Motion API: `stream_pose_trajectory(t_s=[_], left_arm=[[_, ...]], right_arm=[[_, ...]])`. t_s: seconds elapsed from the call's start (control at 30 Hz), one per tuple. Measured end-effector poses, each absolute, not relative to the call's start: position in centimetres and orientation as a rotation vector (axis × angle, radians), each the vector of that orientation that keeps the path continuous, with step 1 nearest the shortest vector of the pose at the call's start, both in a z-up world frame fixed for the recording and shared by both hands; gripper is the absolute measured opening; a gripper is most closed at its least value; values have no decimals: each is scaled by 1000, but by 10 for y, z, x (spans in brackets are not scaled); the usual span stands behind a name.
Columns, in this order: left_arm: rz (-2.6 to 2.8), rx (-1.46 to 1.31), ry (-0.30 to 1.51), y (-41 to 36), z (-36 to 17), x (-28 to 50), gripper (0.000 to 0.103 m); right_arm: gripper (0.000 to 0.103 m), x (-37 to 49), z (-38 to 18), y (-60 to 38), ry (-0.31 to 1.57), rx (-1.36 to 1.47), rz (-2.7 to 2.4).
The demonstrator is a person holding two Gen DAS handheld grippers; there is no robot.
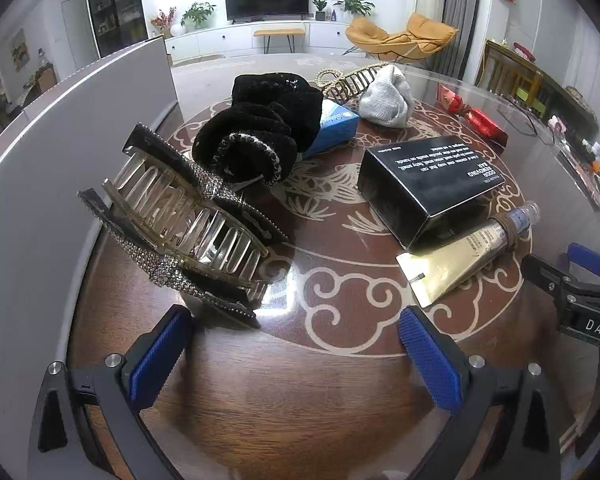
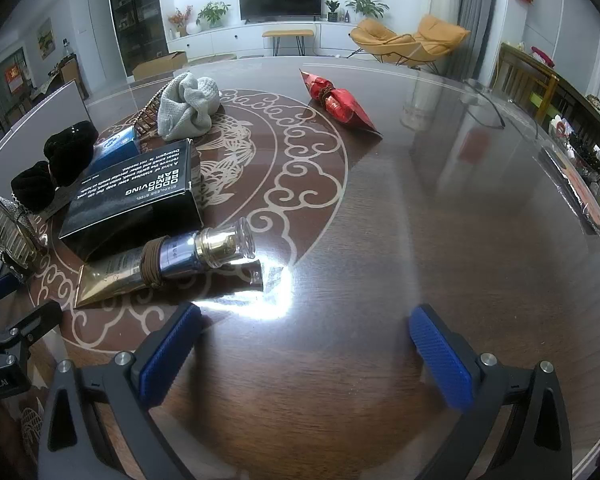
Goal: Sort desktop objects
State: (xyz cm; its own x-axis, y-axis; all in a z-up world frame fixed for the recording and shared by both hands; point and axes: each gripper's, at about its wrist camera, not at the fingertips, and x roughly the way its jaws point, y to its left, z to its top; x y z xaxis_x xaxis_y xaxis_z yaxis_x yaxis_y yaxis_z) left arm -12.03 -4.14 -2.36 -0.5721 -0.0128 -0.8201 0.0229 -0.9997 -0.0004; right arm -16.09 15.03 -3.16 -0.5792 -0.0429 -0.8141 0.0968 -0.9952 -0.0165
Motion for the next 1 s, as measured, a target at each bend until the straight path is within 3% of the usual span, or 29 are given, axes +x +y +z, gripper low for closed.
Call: stream_pose_trajectory(t_s=[1.0], left_arm=[[-2766,1442,17,-43,-23,-118,103]], right_arm=[[103,-161,-31,150,91,1400,-2721]])
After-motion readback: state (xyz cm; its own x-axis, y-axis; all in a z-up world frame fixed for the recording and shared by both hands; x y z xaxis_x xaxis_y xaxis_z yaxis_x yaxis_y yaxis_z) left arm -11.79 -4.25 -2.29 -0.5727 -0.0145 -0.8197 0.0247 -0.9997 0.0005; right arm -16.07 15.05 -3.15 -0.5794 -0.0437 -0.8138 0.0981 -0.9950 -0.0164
